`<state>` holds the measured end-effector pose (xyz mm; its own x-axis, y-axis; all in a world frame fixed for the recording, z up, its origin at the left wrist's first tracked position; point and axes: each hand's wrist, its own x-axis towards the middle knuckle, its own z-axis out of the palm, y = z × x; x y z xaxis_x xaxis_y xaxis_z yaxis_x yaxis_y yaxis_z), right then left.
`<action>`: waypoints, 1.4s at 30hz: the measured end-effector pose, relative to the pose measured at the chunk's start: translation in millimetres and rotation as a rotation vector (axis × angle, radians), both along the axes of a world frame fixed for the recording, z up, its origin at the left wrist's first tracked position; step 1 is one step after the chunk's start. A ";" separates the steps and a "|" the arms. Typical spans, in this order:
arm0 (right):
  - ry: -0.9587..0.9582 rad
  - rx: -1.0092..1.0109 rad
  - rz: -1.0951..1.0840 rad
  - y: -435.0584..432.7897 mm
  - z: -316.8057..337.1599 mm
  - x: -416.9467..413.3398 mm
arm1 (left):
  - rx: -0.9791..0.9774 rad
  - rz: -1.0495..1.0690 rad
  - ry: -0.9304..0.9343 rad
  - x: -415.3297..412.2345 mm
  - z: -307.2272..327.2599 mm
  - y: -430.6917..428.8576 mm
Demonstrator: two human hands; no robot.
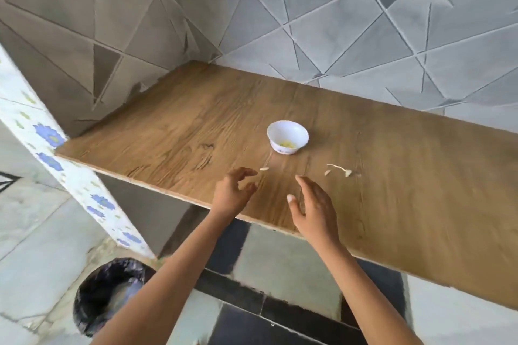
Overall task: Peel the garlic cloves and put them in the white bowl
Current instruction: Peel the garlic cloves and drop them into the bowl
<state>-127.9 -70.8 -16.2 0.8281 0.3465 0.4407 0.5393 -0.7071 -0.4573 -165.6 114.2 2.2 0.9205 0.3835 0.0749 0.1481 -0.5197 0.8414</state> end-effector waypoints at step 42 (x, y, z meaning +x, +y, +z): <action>0.241 -0.385 -0.114 -5.6 -31.1 39.8 | 0.460 -0.416 0.000 182.0 40.2 -39.7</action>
<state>-88.0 -76.4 -47.3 0.9332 0.3483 0.0885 0.3593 -0.8984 -0.2525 16.3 74.5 42.5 0.9859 -0.0787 0.1475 -0.1448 -0.8432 0.5178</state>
